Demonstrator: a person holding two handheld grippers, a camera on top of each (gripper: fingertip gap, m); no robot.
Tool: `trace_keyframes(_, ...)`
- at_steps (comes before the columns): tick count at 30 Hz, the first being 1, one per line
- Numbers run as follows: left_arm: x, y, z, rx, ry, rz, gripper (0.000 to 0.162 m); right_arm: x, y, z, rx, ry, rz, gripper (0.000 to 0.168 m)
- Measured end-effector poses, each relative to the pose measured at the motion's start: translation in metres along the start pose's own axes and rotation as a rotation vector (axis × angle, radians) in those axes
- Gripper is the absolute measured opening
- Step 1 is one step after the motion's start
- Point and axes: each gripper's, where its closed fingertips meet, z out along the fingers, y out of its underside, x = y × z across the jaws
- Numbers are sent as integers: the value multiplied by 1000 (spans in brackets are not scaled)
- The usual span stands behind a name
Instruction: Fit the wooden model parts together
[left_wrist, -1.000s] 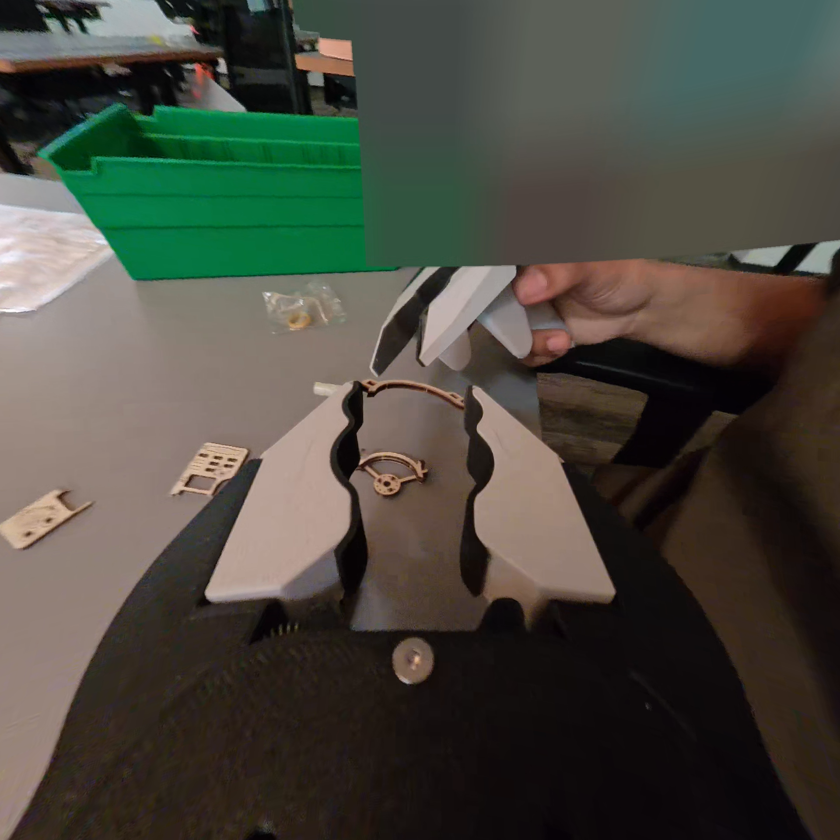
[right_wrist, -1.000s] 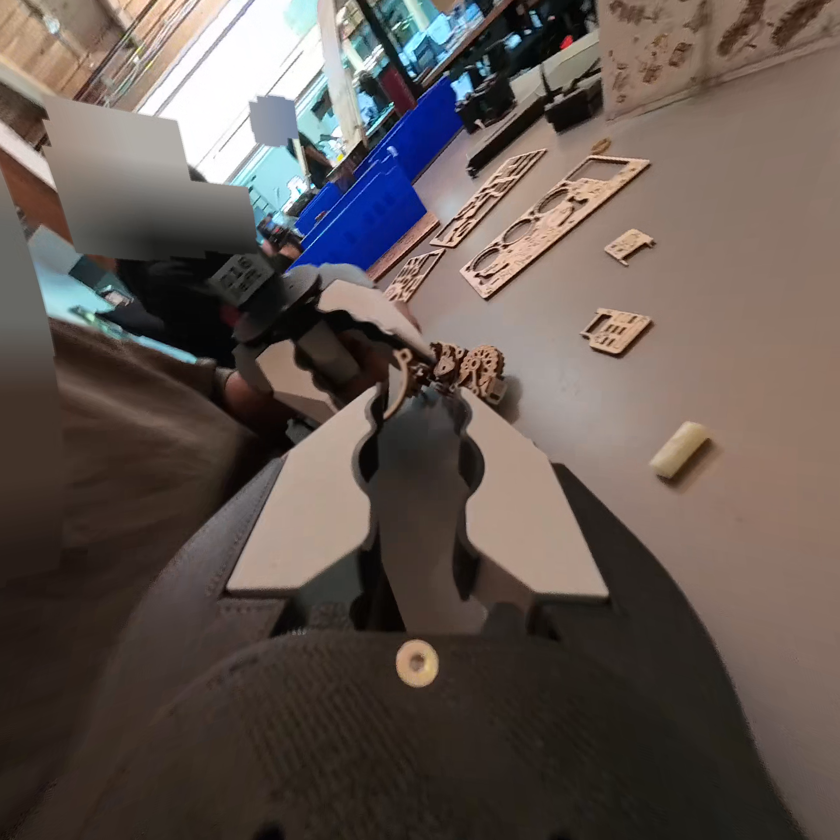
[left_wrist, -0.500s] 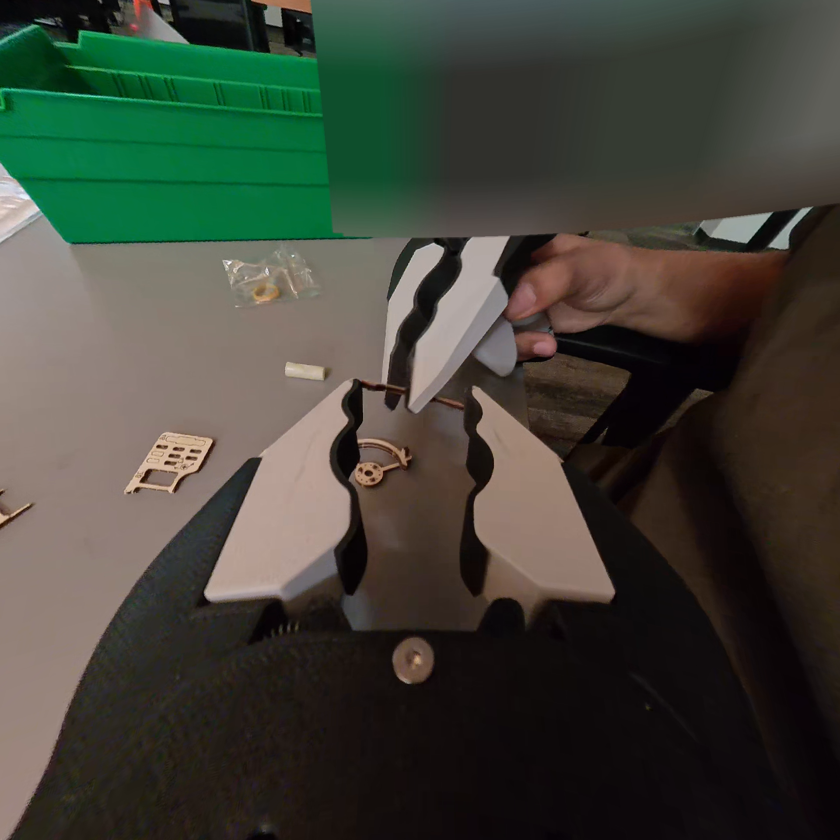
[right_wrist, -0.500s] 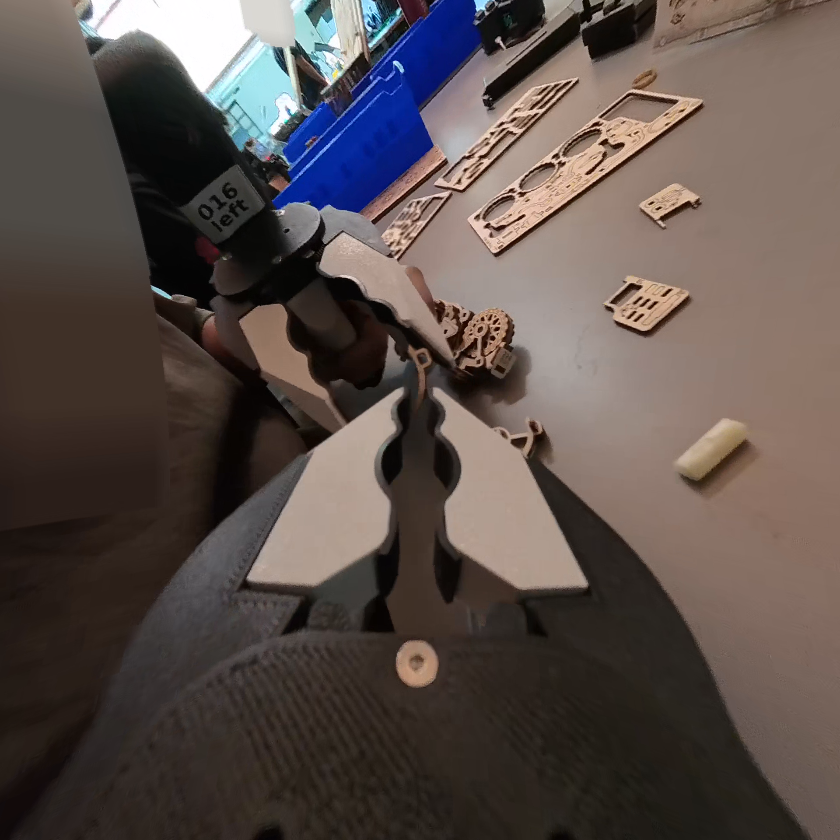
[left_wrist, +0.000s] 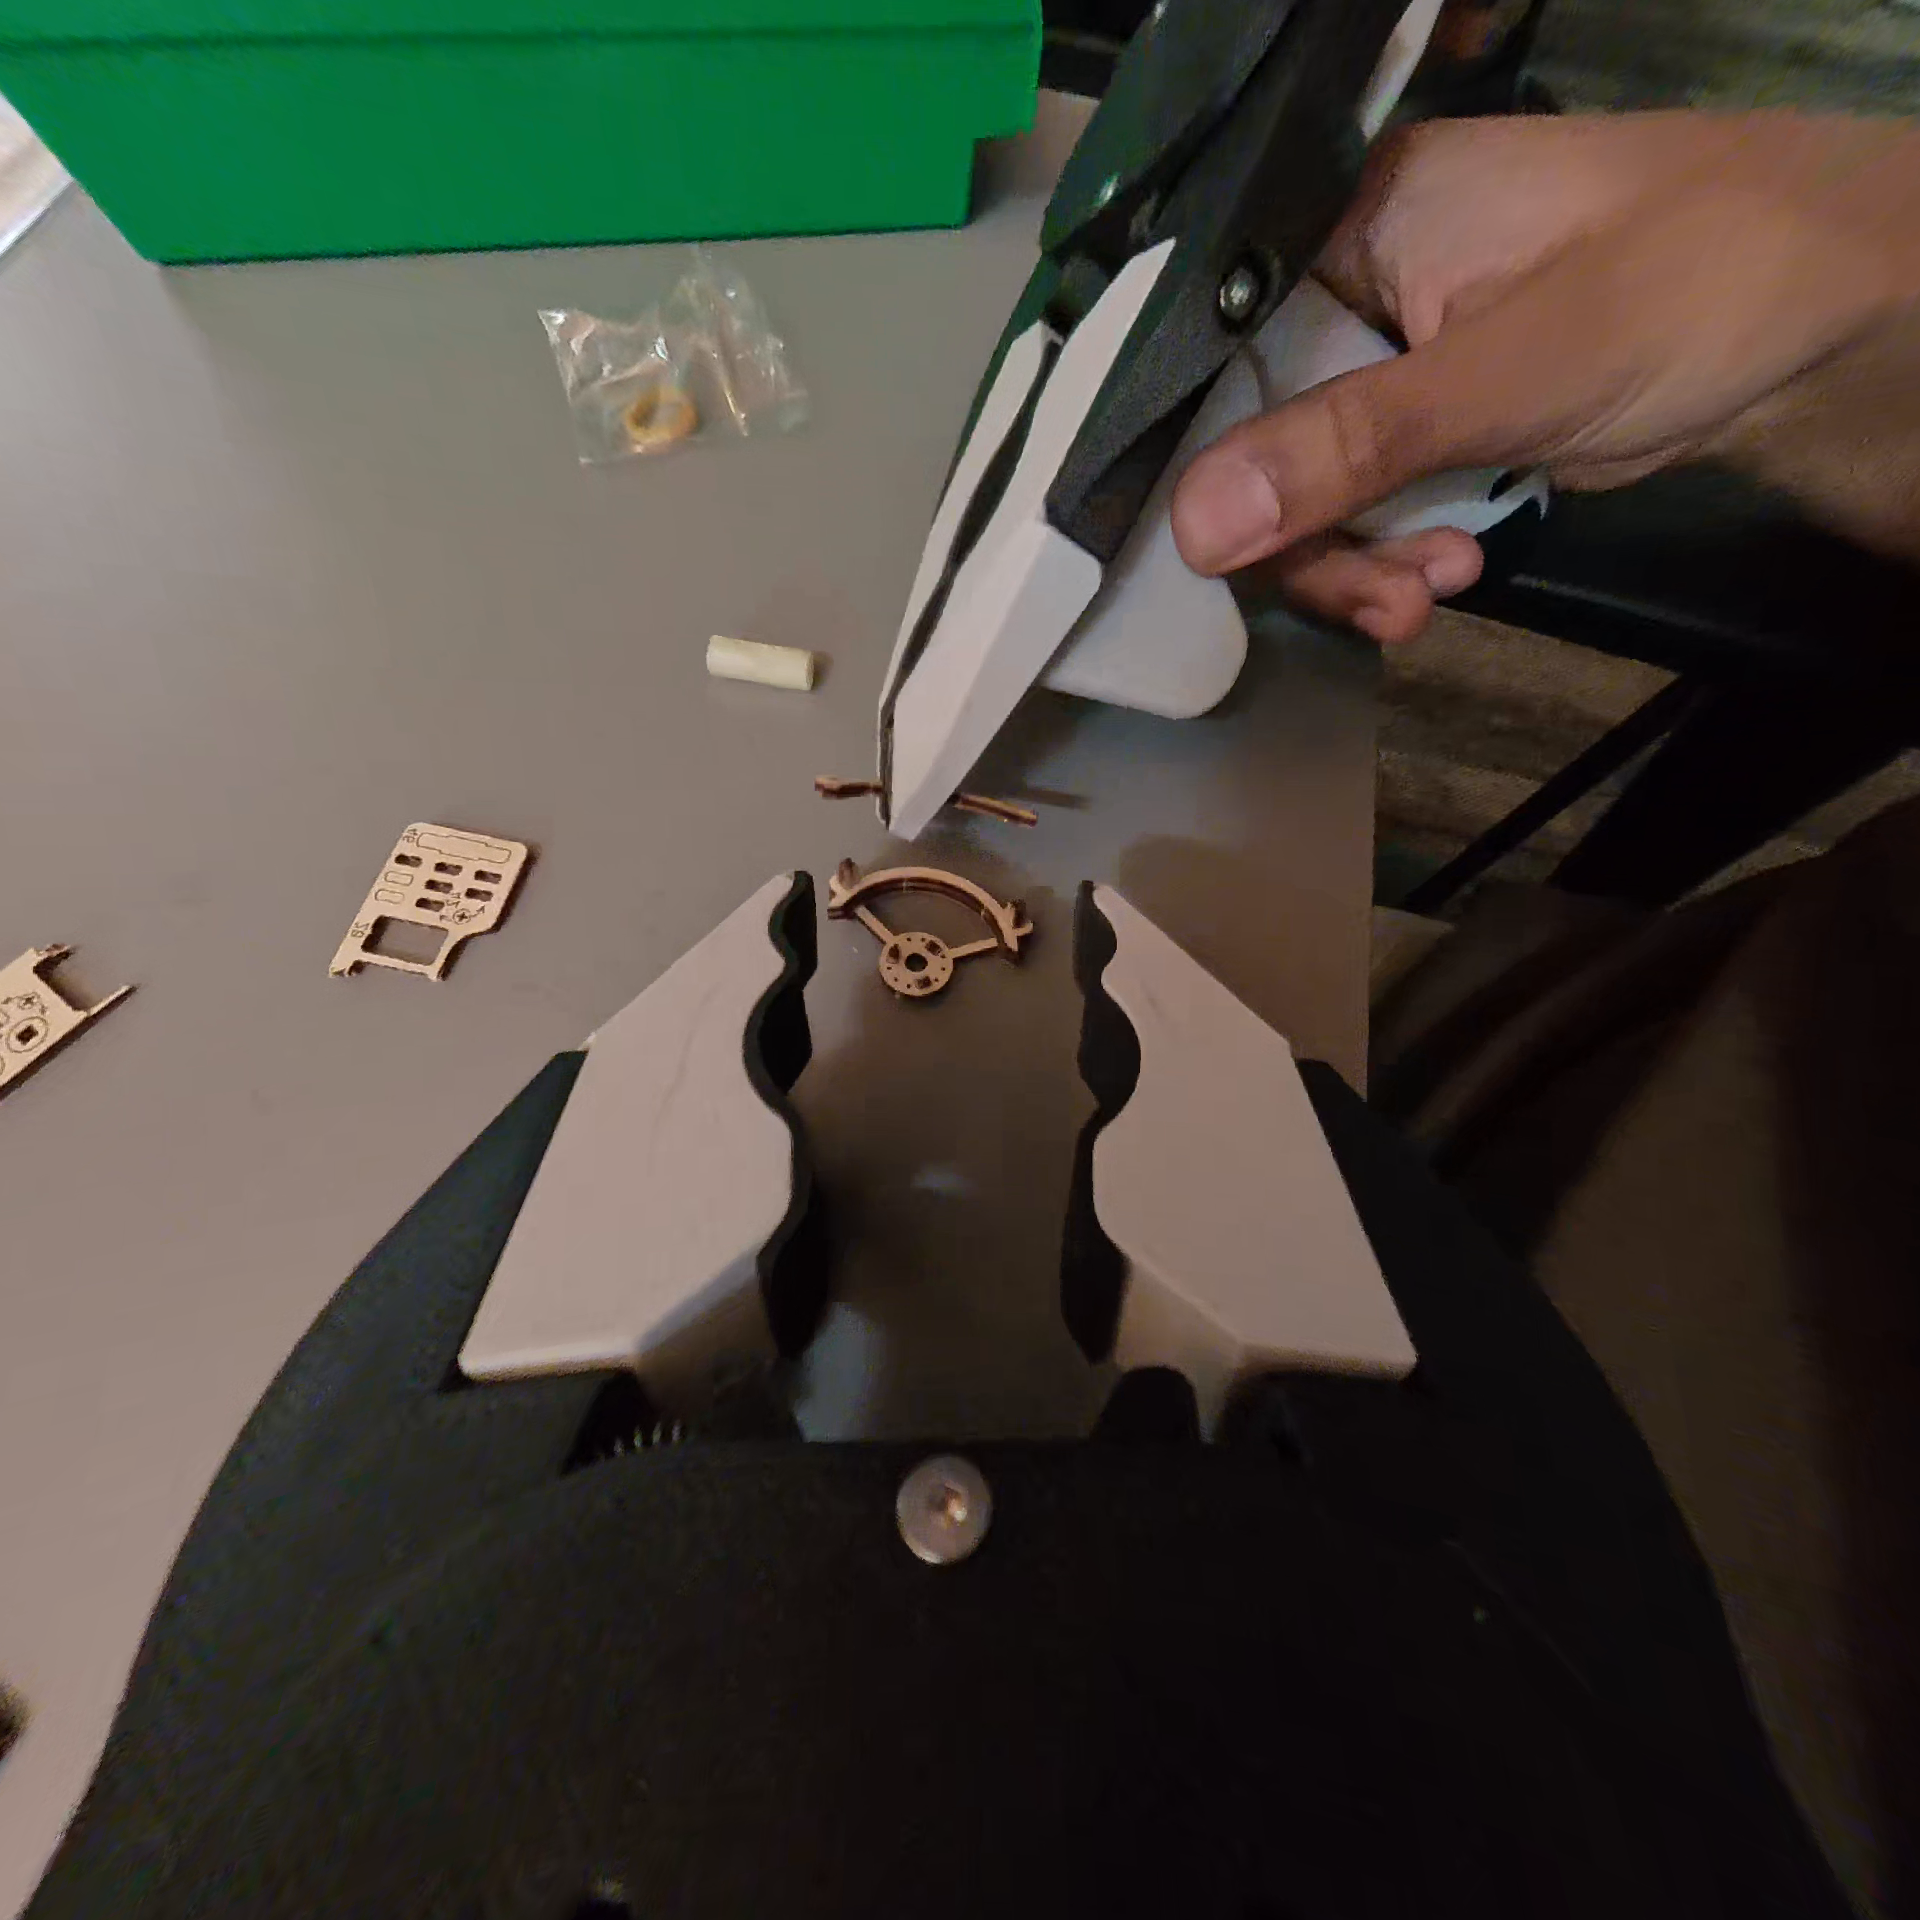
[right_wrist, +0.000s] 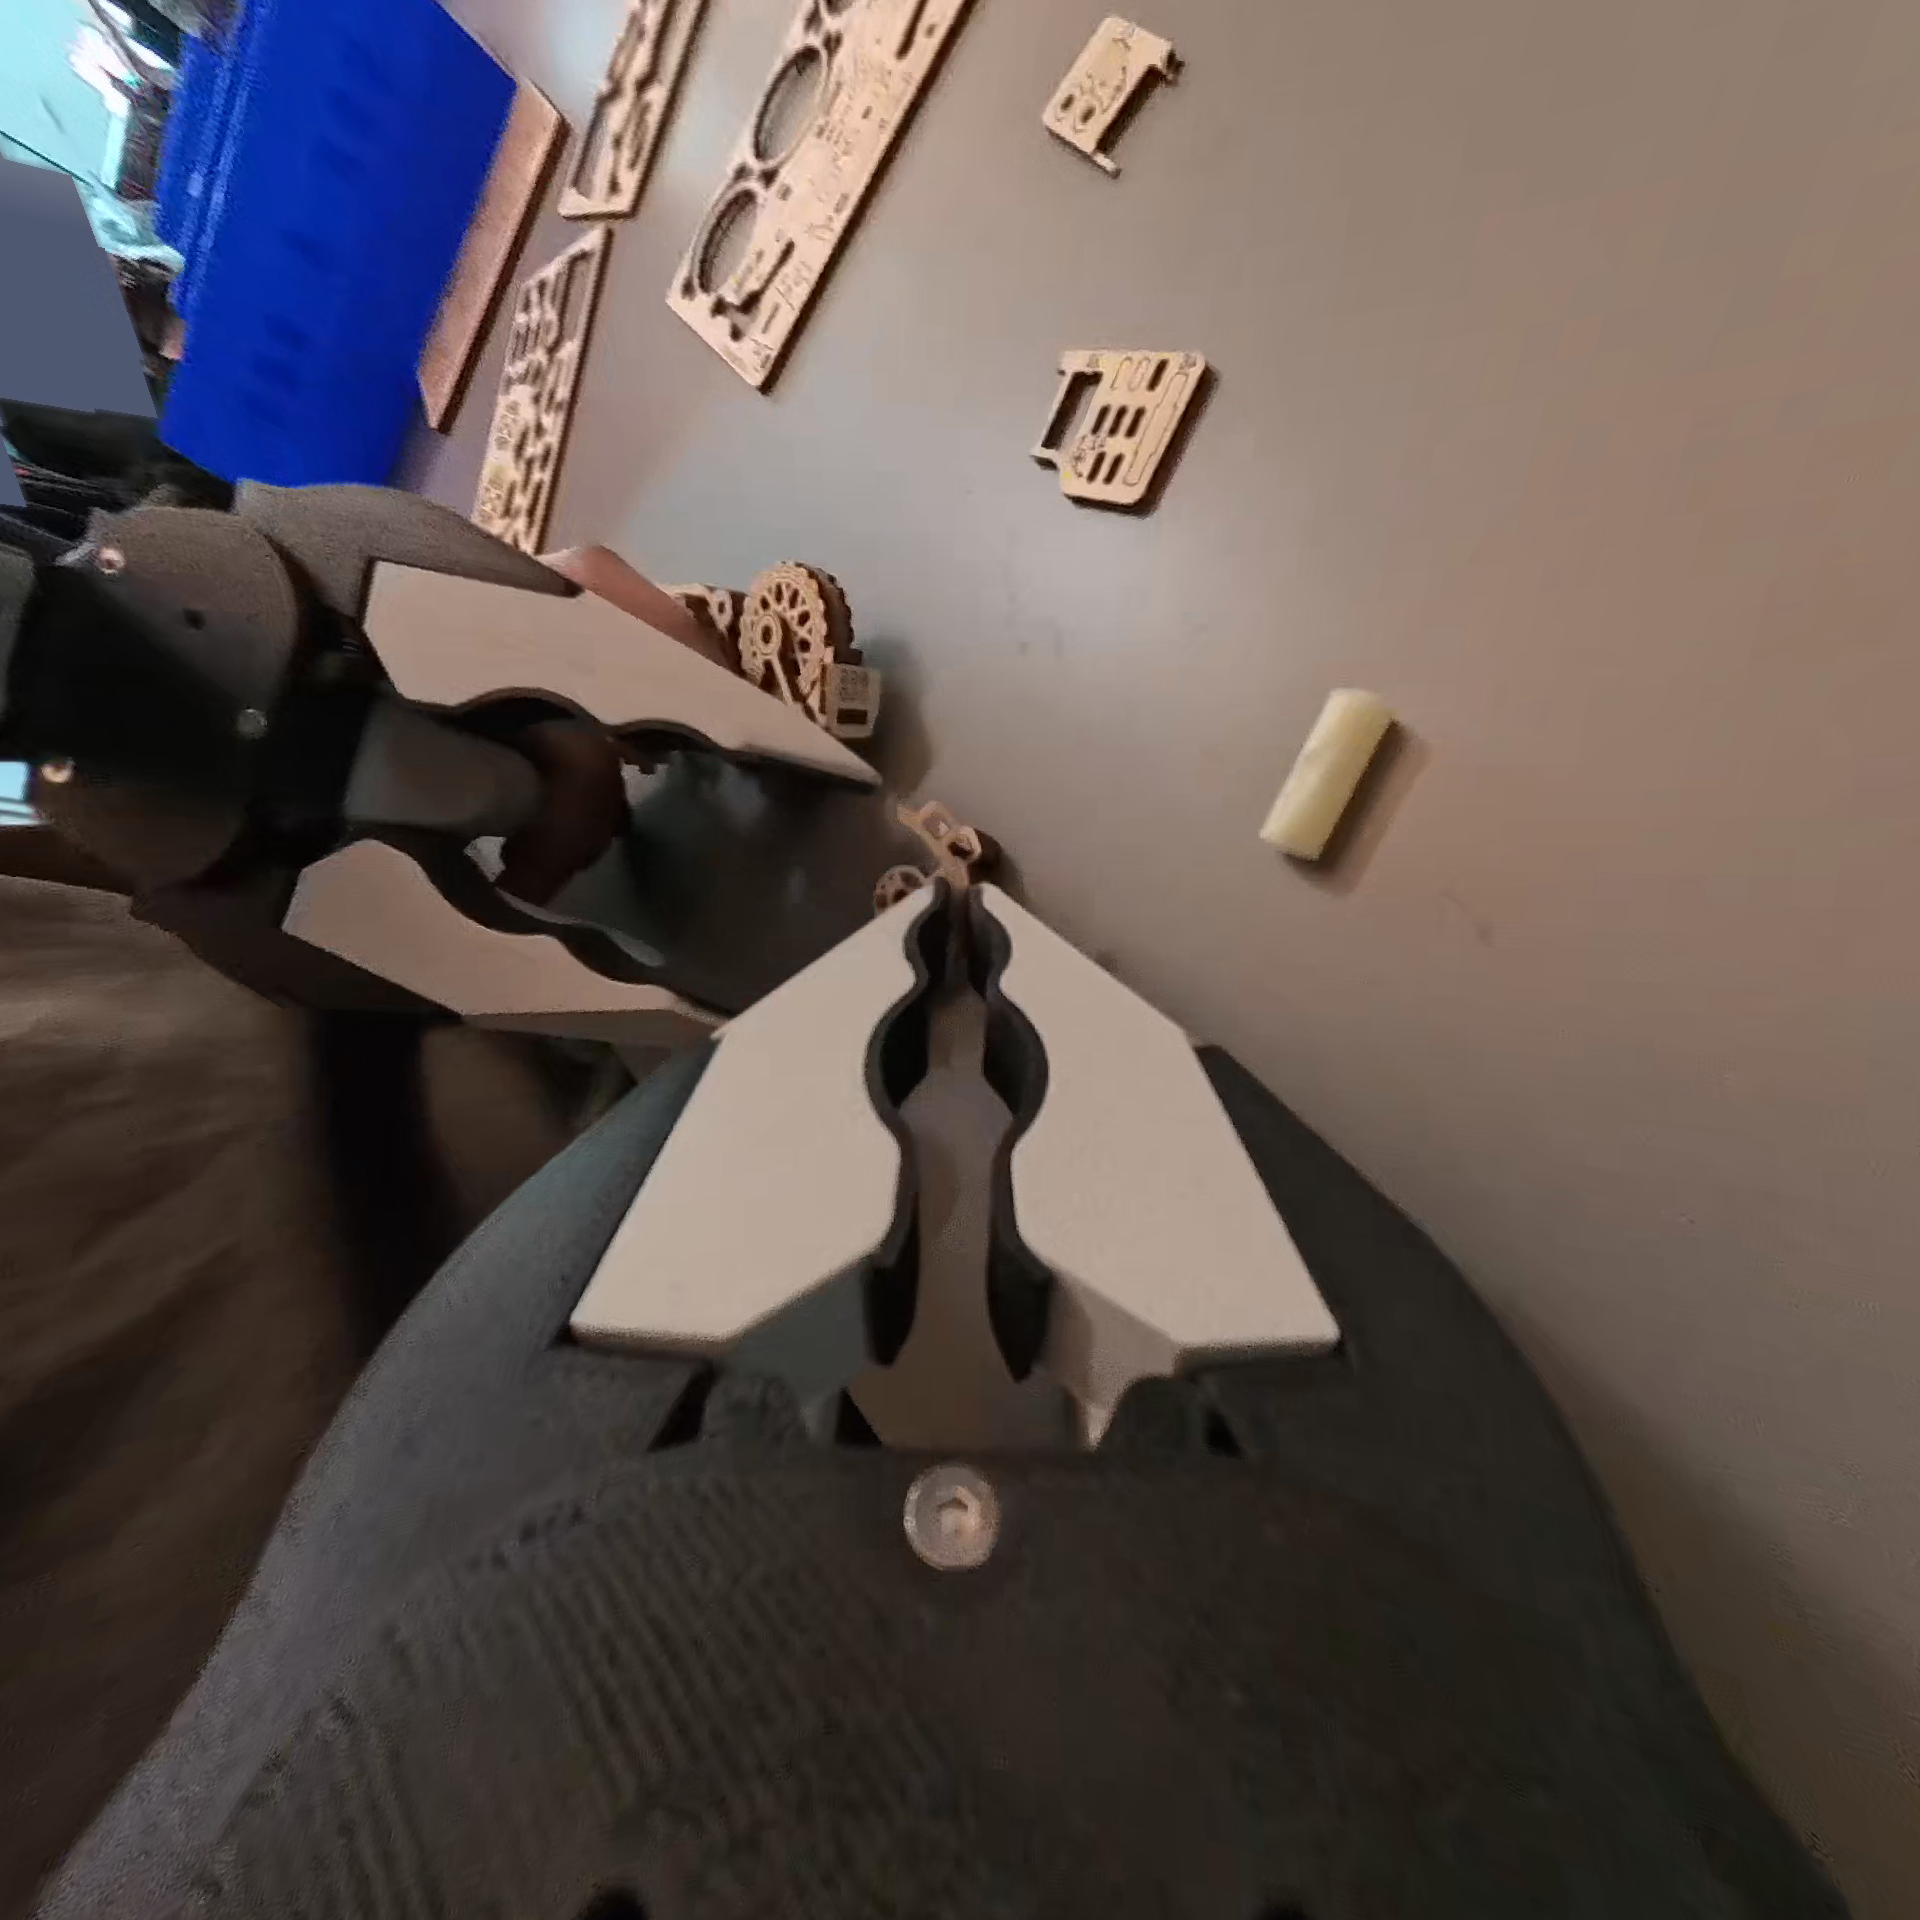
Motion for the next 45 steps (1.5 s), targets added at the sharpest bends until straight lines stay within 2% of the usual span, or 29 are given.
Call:
trace_keyframes(6, -1, 11, 5, -65, -42, 82, 40, -7, -1, -3, 12, -26, -9, 1)
trace_keyframes(13, -13, 14, 2, -105, -120, 127, 46, -9, -9, -11, 103, -64, -16, 1)
trace_keyframes(18, -4, 3, -1, -43, -96, 143, 45, -11, -11, -15, 125, -66, -30, 1)
trace_keyframes(25, -1, 15, 8, -113, -123, 164, 39, 7, -6, -12, 104, 115, -52, 1)
trace_keyframes(35, 10, 23, 11, -160, -30, 41, 37, 11, 4, -12, 47, 161, -40, 2)
trace_keyframes(45, 9, 18, 7, -110, 20, -64, 32, -1, 5, -14, 25, 132, -68, 2)
